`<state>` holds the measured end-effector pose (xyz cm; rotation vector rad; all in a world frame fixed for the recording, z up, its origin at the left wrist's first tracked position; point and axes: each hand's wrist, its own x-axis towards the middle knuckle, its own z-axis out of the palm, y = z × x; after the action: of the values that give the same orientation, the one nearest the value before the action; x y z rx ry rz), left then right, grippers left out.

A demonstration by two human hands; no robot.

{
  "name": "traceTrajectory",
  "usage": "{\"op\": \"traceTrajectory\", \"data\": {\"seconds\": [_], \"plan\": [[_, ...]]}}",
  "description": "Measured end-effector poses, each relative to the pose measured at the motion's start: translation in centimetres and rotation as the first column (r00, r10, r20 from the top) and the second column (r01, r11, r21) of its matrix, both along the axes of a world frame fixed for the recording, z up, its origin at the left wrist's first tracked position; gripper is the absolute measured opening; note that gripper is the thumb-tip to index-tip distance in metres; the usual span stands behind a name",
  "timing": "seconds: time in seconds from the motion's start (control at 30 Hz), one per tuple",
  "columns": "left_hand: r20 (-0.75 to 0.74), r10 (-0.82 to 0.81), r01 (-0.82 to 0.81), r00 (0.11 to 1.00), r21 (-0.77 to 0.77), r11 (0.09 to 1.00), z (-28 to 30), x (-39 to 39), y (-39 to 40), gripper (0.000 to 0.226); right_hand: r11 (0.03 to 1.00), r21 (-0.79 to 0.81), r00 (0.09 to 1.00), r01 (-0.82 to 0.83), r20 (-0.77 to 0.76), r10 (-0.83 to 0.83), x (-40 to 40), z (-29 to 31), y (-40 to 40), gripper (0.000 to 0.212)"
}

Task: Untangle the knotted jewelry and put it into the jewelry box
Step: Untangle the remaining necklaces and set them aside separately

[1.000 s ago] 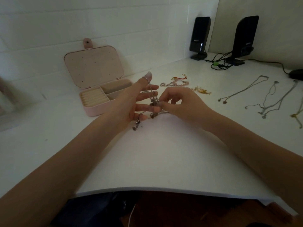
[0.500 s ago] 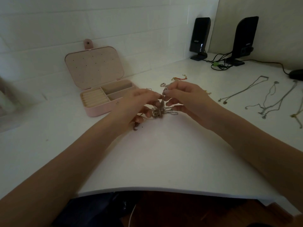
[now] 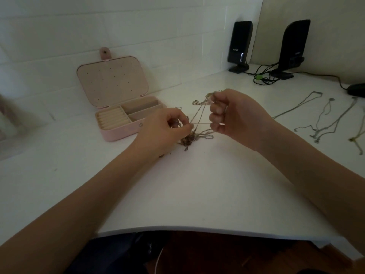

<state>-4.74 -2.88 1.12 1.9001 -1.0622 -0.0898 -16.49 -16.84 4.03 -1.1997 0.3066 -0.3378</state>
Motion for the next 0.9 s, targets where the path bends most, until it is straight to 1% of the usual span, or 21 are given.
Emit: {"op": "traceTrajectory", "data": {"seconds": [0.07, 0.17, 0.23, 0.27, 0.3, 0.33, 0.4, 0.47, 0.5, 0.53, 0.57, 0.6, 0.63, 0.67, 0.7, 0.73, 0.77, 0.8, 0.9], "plan": [[0.018, 0.071, -0.07, 0.997, -0.027, 0.997, 0.0, 0.2, 0.1, 0.017, 1.0, -0.005, 1.0, 0.017, -0.003, -0.017, -0.2, 0.2, -0.4, 0.015], [0.149, 0.141, -0.142, 0.979, -0.007, 0.99, -0.2, 0.5, 0.2, 0.018, 1.0, -0.009, 1.0, 0.018, 0.005, -0.018, -0.5, 0.6, -0.8, 0.014], [0.193, 0.152, -0.152, 0.969, -0.012, 0.988, -0.3, 0.6, 0.2, 0.016, 0.999, -0.044, 1.0, 0.003, 0.001, -0.003, -0.7, 0.8, -1.0, 0.014], [0.199, 0.158, -0.154, 0.967, -0.036, 0.987, -0.3, 0.7, 0.2, 0.014, 0.996, -0.09, 1.0, 0.003, -0.016, -0.004, -0.7, 0.8, -1.2, 0.014], [0.207, 0.176, -0.165, 0.962, -0.069, 0.984, -0.2, 0.8, 0.2, 0.013, 0.986, -0.169, 0.999, 0.017, -0.045, -0.025, -0.8, 0.8, -1.4, 0.014], [0.221, 0.206, -0.188, 0.953, -0.099, 0.977, -0.2, 0.9, 0.2, 0.015, 0.959, -0.28, 0.995, 0.041, -0.08, -0.065, -0.8, 0.7, -1.6, 0.015], [0.249, 0.258, -0.229, 0.934, -0.138, 0.964, 0.1, 0.9, 0.3, 0.02, 0.855, -0.512, 0.978, 0.081, -0.124, -0.166, -0.8, 0.6, -1.8, 0.013], [0.295, 0.264, -0.233, 0.918, -0.135, 0.963, 0.2, 0.7, 0.4, 0.02, 0.719, -0.691, 0.967, 0.077, -0.123, -0.222, -0.8, 0.4, -1.7, 0.012], [0.332, 0.265, -0.24, 0.905, -0.116, 0.964, 0.2, 0.5, 0.4, 0.018, 0.621, -0.782, 0.968, 0.049, -0.117, -0.224, -0.8, 0.3, -1.6, 0.013], [0.369, 0.268, -0.249, 0.89, -0.099, 0.963, 0.2, 0.3, 0.4, 0.017, 0.496, -0.868, 0.967, 0.001, -0.126, -0.221, -0.8, 0.1, -1.5, 0.014], [0.391, 0.274, -0.259, 0.879, -0.091, 0.962, 0.2, 0.1, 0.4, 0.016, 0.366, -0.929, 0.964, -0.056, -0.145, -0.221, -0.7, -0.1, -1.4, 0.016], [0.396, 0.282, -0.269, 0.874, -0.09, 0.959, 0.3, 0.1, 0.5, 0.017, 0.275, -0.957, 0.961, -0.096, -0.161, -0.223, -0.8, -0.3, -1.2, 0.019], [0.391, 0.287, -0.275, 0.875, -0.087, 0.958, 0.4, 0.2, 0.5, 0.018, 0.24, -0.965, 0.964, -0.104, -0.157, -0.214, -0.7, -0.4, -1.2, 0.019], [0.385, 0.283, -0.272, 0.879, -0.084, 0.959, 0.4, 0.3, 0.5, 0.019, 0.266, -0.961, 0.973, -0.074, -0.127, -0.191, -0.7, -0.4, -1.2, 0.019], [0.376, 0.271, -0.259, 0.886, -0.082, 0.962, 0.3, 0.4, 0.4, 0.02, 0.345, -0.939, 0.982, -0.01, -0.075, -0.175, -0.7, -0.3, -1.3, 0.018], [0.368, 0.253, -0.242, 0.895, -0.078, 0.967, 0.3, 0.5, 0.4, 0.023, 0.444, -0.894, 0.984, 0.069, -0.014, -0.18, -0.8, 0.0, -1.4, 0.019], [0.362, 0.235, -0.227, 0.902, -0.067, 0.972, 0.2, 0.5, 0.4, 0.025, 0.533, -0.833, 0.978, 0.144, 0.037, -0.206, -0.8, 0.2, -1.6, 0.02], [0.362, 0.219, -0.217, 0.906, -0.048, 0.975, 0.1, 0.5, 0.4, 0.027, 0.601, -0.774, 0.971, 0.199, 0.07, -0.231, -0.9, 0.5, -1.6, 0.021], [0.357, 0.15, -0.169, 0.922, 0.02, 0.985, 0.1, 0.4, 0.5, 0.024, 0.702, -0.648, 0.951, 0.296, 0.128, -0.282, -1.0, 0.7, -1.8, 0.022]]}}
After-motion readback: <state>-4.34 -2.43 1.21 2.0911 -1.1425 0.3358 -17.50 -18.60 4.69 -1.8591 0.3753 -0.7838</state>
